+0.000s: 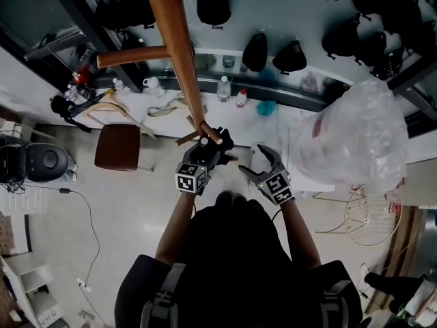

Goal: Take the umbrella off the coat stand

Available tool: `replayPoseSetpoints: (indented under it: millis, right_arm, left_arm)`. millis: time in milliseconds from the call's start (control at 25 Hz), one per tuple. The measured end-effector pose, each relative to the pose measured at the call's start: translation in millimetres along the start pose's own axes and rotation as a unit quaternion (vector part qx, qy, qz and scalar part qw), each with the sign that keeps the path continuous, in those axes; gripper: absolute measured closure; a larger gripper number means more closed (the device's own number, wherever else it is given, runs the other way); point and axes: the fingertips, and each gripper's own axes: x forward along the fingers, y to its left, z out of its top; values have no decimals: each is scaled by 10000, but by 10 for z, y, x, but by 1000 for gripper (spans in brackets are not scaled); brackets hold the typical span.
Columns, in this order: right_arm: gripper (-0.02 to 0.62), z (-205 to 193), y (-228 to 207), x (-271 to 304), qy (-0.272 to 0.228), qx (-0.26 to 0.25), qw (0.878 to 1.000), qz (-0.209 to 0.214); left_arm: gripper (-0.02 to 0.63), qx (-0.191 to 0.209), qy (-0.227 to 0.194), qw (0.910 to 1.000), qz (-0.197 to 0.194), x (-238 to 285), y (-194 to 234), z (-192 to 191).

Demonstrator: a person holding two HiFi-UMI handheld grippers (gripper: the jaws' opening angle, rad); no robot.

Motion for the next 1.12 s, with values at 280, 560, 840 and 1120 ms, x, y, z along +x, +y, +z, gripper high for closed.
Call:
replayPoseSetpoints:
  millis: [280, 560, 840, 1120]
  right_arm:
    - [210, 13, -1, -42, -36, 43, 9998, -205]
    - [212, -43, 37, -89, -11, 104, 9994, -317]
    - [212, -72, 40, -169, -7, 180, 9988, -453]
    - [212, -74, 29, -247, -39, 192, 9983, -540]
  left_arm:
    - [321, 65, -4, 9999, -112, -50, -15, 58]
    - [325, -64, -49, 9992, -399, -64, -50, 125]
    - [327, -237, -189, 9987, -407, -148, -101, 294]
    - [330, -181, -189, 9985, -477, -194, -168, 347]
